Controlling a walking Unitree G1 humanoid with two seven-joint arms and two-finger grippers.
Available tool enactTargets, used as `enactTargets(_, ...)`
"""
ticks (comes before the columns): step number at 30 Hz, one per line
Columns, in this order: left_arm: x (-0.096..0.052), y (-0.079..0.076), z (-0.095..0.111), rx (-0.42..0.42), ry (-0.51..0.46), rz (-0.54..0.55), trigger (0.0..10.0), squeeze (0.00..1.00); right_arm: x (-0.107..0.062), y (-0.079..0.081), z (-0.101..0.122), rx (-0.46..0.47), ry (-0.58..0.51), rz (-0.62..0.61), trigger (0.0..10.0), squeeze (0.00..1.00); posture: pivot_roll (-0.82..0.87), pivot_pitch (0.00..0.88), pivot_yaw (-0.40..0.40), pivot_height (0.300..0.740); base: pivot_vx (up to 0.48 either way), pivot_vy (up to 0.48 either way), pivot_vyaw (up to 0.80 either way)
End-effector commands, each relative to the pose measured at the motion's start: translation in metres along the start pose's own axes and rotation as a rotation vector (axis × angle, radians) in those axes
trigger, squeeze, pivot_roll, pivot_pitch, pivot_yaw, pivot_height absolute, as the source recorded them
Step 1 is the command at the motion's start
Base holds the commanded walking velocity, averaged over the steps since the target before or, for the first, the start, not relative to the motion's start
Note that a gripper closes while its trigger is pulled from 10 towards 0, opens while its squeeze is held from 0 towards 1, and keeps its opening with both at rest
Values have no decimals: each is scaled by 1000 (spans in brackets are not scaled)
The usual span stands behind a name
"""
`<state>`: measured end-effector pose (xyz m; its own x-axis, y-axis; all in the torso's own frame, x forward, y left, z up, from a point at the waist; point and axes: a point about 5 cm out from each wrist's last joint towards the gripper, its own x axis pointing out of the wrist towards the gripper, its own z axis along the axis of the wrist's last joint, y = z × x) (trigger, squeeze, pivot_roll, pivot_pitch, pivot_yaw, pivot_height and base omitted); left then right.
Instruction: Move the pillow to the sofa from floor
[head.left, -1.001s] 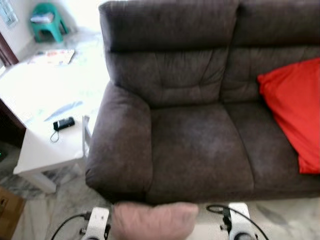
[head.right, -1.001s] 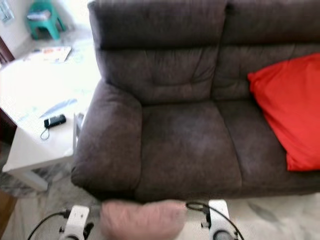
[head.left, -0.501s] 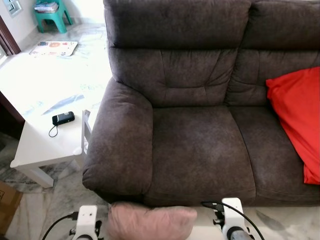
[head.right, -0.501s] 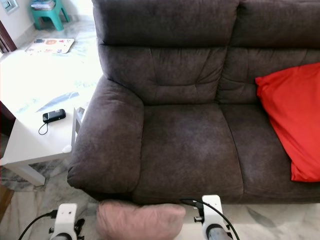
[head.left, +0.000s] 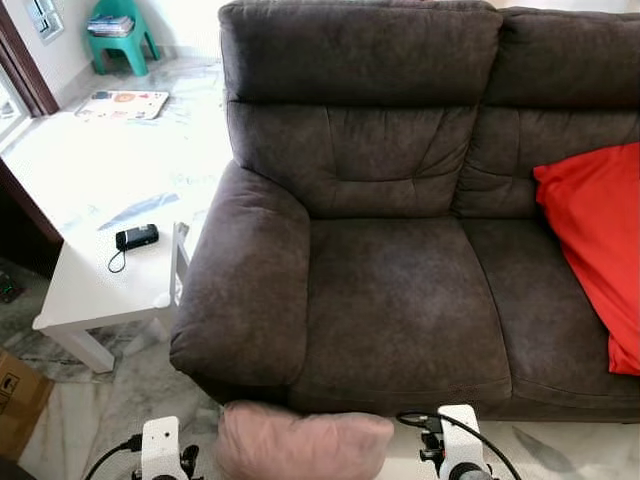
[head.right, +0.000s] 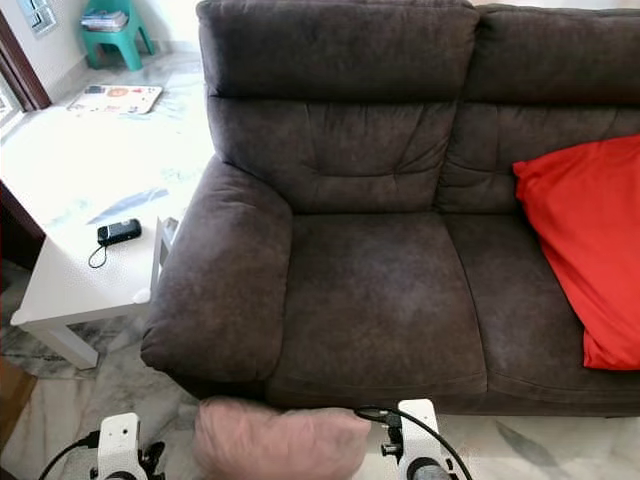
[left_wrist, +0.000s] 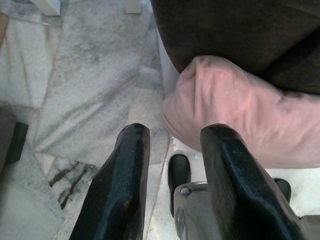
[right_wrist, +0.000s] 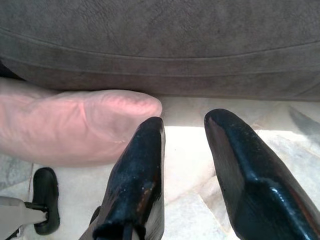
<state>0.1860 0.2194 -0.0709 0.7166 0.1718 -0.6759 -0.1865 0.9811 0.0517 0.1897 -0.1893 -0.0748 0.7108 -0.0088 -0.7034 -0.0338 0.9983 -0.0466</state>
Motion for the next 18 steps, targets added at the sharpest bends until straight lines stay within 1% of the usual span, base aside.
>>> enactTargets(1,-1,0,-3,72,5,-34,10000,0,-2,-4,-5,26,13,-17,10000,0,-16,73,-21,740,0,0,0)
enactTargets(2,-1,-1,-2,100,2,-47,10000,0,-2,-4,-6,34,10,-21,10000,0,-14,72,-21,740,0,0,0)
enactTargets(4,-1,-2,-2,124,-2,-61,10000,0,-2,-4,-6,48,7,-30,10000,0,-12,70,-22,740,0,0,0)
enactTargets(7,-1,-1,-2,108,-8,-51,10000,0,-2,-6,-3,81,-17,-48,10000,0,-14,69,-20,740,0,0,0)
enactTargets(10,-2,0,-2,110,-5,-49,10000,0,-2,-5,-1,93,-29,-37,10000,0,-20,72,-19,740,0,0,0)
enactTargets(13,-3,2,-7,112,19,-50,10000,0,-3,-5,-6,92,-1,-32,10000,0,-15,79,-20,740,0,0,0)
enactTargets(18,-4,2,-10,113,33,-55,10000,0,-4,-7,-11,89,37,-36,10000,0,-15,87,-21,740,0,0,0)
